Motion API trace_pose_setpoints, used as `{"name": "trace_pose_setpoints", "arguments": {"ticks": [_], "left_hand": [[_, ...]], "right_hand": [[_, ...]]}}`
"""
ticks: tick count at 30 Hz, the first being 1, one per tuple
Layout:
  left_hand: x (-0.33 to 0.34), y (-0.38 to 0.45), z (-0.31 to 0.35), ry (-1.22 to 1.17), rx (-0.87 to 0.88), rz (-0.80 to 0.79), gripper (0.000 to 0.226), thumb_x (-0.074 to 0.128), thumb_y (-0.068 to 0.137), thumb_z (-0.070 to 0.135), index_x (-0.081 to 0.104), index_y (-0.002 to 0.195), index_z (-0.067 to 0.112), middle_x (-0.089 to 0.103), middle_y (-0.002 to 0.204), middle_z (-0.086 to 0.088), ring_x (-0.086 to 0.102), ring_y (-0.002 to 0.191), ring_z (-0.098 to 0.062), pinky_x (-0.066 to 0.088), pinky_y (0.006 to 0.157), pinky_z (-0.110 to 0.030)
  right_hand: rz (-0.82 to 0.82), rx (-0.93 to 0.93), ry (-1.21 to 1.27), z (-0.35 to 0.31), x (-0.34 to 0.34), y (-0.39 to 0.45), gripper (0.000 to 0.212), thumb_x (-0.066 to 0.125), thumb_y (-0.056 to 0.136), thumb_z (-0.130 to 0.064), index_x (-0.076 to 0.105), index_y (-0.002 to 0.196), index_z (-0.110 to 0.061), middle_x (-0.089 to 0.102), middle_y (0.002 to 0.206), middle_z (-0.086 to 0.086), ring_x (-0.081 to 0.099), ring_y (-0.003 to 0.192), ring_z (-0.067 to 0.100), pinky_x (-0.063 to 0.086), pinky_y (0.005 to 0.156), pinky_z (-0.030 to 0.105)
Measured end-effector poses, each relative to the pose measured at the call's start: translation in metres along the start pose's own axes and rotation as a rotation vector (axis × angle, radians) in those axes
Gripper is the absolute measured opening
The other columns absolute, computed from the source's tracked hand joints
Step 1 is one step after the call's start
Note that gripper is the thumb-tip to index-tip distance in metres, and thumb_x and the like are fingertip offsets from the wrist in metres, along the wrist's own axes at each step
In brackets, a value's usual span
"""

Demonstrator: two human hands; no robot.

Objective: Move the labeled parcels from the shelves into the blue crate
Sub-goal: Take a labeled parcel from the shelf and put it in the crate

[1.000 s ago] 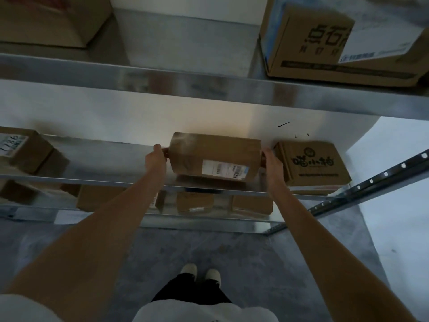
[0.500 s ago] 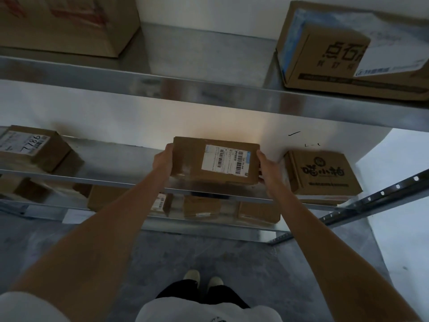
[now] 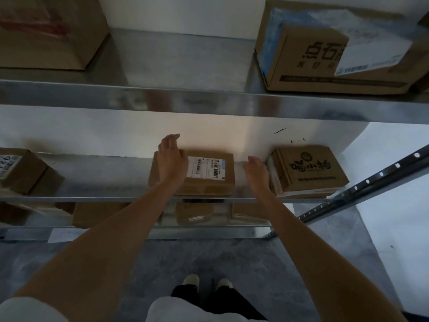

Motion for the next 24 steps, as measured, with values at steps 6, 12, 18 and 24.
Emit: {"name": "trace_pose_setpoints", "arguments": {"ticks": [6, 12, 18, 24], "left_hand": [[0.076, -0.036, 0.116, -0.253, 0.249, -0.223, 0.039, 0.042, 0.095, 0.004, 0.048, 0.132, 0.015, 0.046, 0.136, -0.004, 0.048, 0.120, -0.014, 0.042, 0.099, -0.023], [0.158, -0.072, 0.153, -0.323, -0.134, -0.539, 0.041, 0.040, 0.099, 0.017, 0.044, 0.140, 0.012, 0.050, 0.139, -0.012, 0.052, 0.121, -0.025, 0.045, 0.100, -0.036], [0.186, -0.107, 0.158, -0.539, -0.545, -0.580, 0.021, 0.042, 0.097, 0.018, 0.050, 0.117, 0.016, 0.054, 0.114, -0.005, 0.054, 0.104, -0.021, 0.045, 0.092, -0.035], [0.179, -0.122, 0.182, -0.648, -0.585, -0.540, 0.032, 0.035, 0.102, 0.029, 0.059, 0.119, 0.014, 0.062, 0.113, -0.007, 0.059, 0.102, -0.023, 0.047, 0.093, -0.039]], "right_hand": [[0.400, -0.226, 0.020, 0.002, -0.116, 0.016, 0.029, 0.048, 0.098, -0.016, 0.060, 0.124, -0.009, 0.063, 0.118, 0.007, 0.058, 0.105, 0.017, 0.045, 0.096, 0.030], [0.436, -0.091, -0.019, 0.052, -0.208, 0.057, 0.042, 0.044, 0.094, -0.030, 0.052, 0.131, -0.012, 0.053, 0.130, 0.011, 0.052, 0.117, 0.026, 0.044, 0.099, 0.041], [0.115, 0.194, 0.034, 0.106, -0.242, 0.080, 0.048, 0.047, 0.097, -0.040, 0.047, 0.133, -0.008, 0.057, 0.125, 0.010, 0.054, 0.104, 0.023, 0.042, 0.083, 0.033], [0.072, 0.157, 0.155, 0.124, -0.246, 0.070, 0.055, 0.050, 0.089, -0.060, 0.048, 0.122, -0.016, 0.057, 0.114, 0.005, 0.057, 0.104, 0.023, 0.049, 0.093, 0.042]]}}
Point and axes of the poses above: each hand's wrist, its own y-axis towards the middle knuckle, its own x-axis out of the palm, z = x × y, the point moved 4 cm from there along y, towards the middle knuckle
